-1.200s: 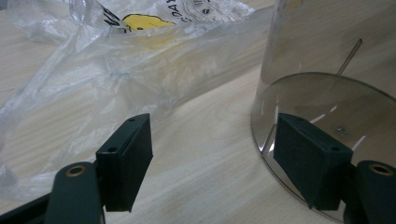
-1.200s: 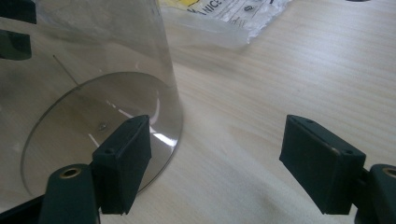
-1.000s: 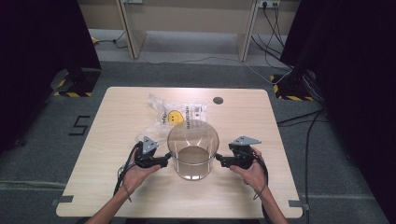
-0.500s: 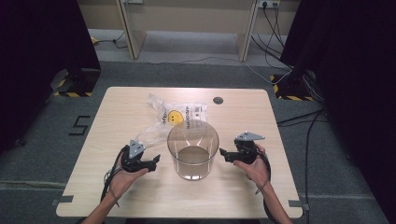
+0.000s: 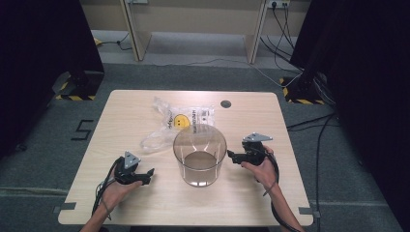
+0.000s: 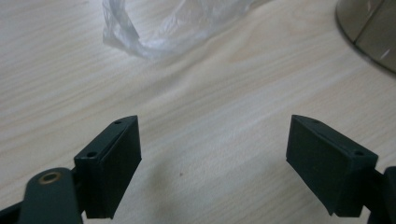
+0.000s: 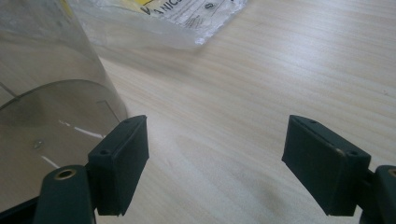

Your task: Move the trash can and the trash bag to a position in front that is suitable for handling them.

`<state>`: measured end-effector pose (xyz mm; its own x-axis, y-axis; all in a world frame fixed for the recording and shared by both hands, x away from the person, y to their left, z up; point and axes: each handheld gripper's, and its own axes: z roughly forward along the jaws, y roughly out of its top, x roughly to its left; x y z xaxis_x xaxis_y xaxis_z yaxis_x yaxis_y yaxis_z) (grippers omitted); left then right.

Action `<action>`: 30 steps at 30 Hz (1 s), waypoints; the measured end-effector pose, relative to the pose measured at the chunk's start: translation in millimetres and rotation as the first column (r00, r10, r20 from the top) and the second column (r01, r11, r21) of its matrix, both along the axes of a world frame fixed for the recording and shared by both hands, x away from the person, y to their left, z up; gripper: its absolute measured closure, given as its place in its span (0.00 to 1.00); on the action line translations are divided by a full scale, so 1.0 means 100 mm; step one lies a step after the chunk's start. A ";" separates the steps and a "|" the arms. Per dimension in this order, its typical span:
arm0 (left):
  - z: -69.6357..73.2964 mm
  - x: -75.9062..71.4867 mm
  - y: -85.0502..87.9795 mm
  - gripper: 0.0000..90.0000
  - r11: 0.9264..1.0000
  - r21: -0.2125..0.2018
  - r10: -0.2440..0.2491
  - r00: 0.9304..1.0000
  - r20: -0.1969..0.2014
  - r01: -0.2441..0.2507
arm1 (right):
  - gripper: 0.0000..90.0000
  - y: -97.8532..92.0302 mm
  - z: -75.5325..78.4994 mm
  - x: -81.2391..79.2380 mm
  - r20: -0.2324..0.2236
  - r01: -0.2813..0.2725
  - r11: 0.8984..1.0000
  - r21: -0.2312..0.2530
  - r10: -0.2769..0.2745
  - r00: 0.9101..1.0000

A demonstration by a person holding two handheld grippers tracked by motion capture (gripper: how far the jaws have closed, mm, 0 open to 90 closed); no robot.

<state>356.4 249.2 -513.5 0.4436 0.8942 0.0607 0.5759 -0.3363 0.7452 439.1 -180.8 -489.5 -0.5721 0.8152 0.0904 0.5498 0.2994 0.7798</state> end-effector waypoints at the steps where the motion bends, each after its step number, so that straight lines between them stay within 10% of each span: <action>1: -0.02 0.00 0.00 0.19 1.000 0.007 -0.007 1.000 -0.012 0.007 | 0.25 0.00 0.00 0.01 0.000 0.003 1.000 0.000 -0.003 1.000; 9: -0.10 0.03 0.06 0.15 0.997 -0.073 -0.013 0.999 -0.039 0.010 | 0.27 0.04 -0.03 0.09 -0.002 0.001 1.000 -0.008 -0.001 1.000; 19: -0.11 0.03 0.06 0.15 0.997 -0.073 -0.014 0.999 -0.039 0.011 | 0.34 0.14 -0.05 0.28 0.005 -0.018 1.000 0.006 0.018 1.000; 30: -0.11 0.03 0.06 0.15 0.997 -0.074 -0.014 0.999 -0.038 0.011 | 0.59 0.47 -0.10 0.63 0.069 -0.170 0.984 -0.045 0.173 0.982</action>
<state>359.8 255.4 -524.1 0.4556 0.8899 -0.0223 0.6007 -0.2889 0.7454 502.2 -133.9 -499.5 -0.7079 0.7062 0.0137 0.4297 0.4152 0.8018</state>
